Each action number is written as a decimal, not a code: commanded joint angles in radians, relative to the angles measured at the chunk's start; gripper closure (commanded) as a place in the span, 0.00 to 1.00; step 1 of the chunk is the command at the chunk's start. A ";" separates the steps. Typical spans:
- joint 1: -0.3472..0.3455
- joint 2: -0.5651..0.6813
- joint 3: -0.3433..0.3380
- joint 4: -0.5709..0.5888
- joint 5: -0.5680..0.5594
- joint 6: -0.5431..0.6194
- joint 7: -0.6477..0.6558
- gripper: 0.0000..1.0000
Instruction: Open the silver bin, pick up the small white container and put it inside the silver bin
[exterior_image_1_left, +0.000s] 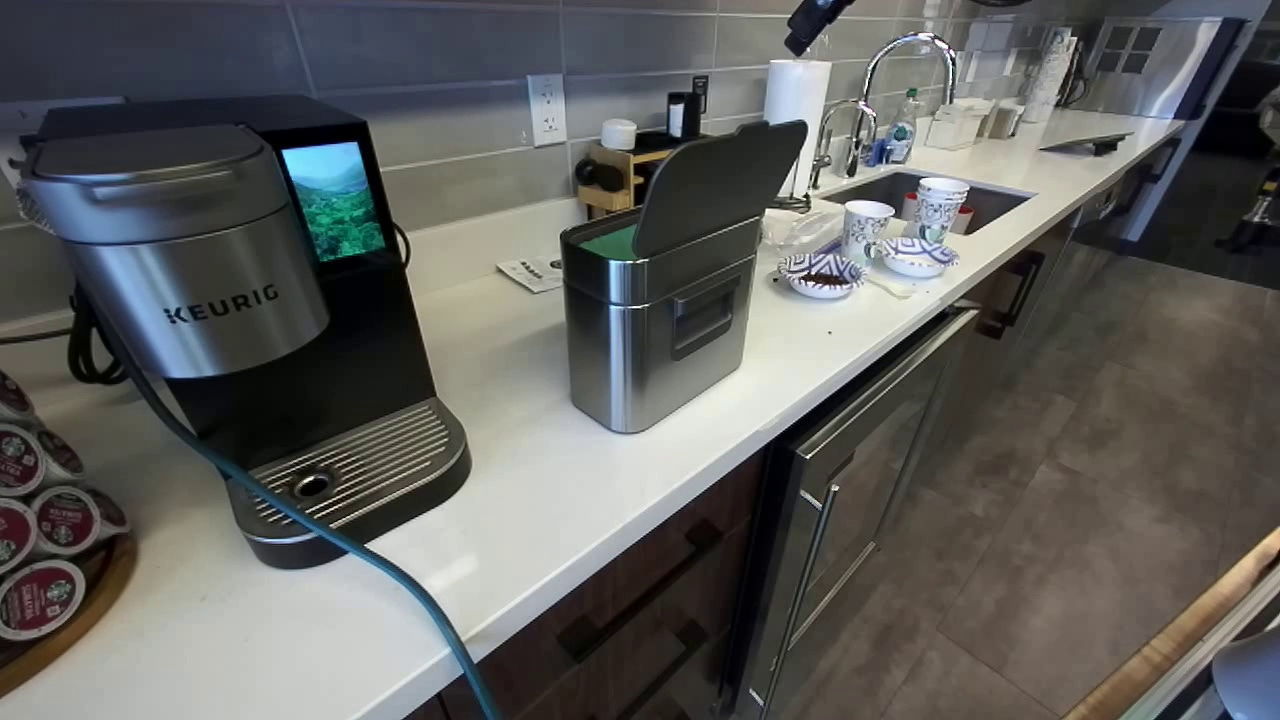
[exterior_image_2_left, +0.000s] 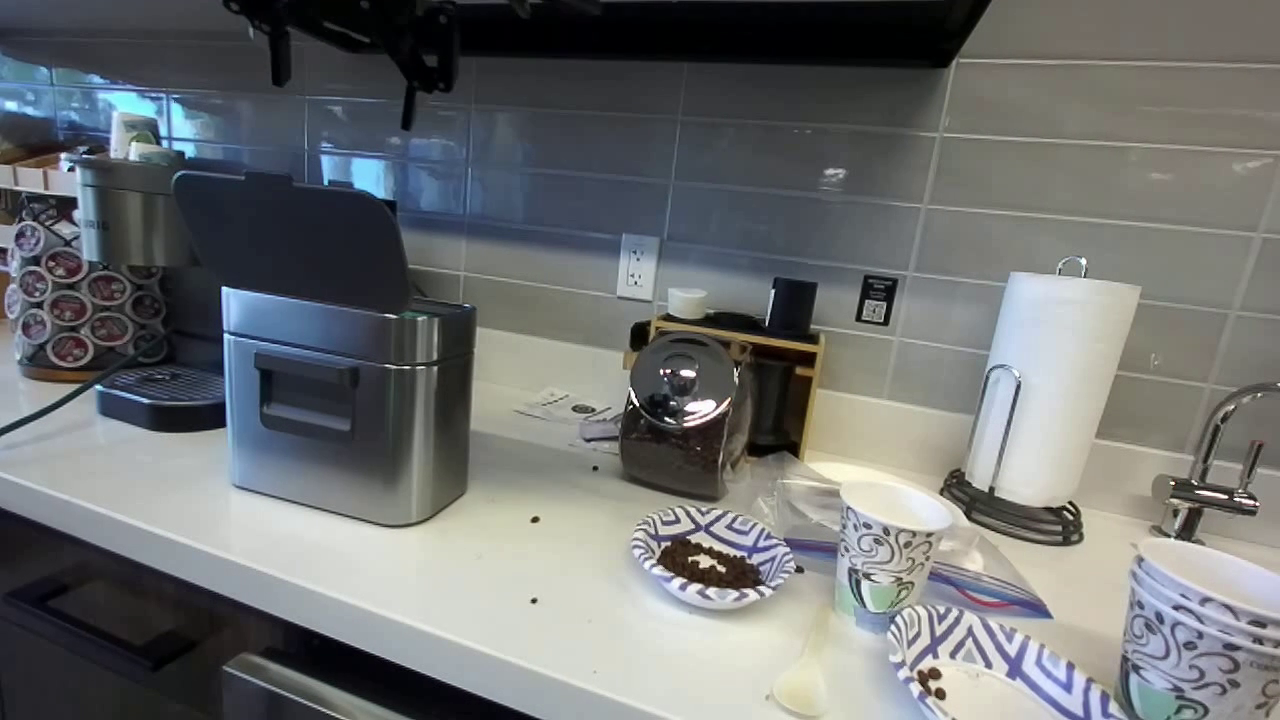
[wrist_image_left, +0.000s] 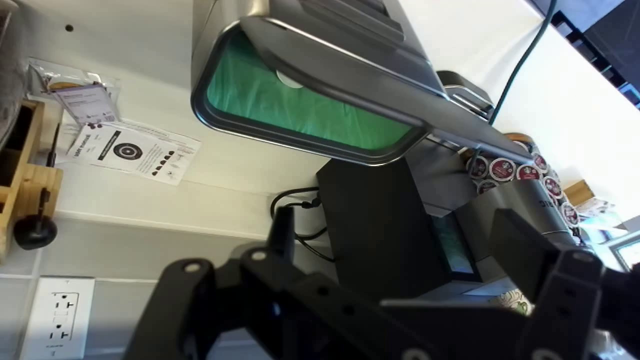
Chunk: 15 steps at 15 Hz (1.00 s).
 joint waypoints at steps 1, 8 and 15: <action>0.022 -0.120 -0.013 -0.103 -0.060 -0.009 0.133 0.00; 0.058 -0.187 -0.066 -0.182 -0.143 -0.118 0.232 0.00; 0.088 -0.174 -0.088 -0.266 -0.185 0.061 0.136 0.00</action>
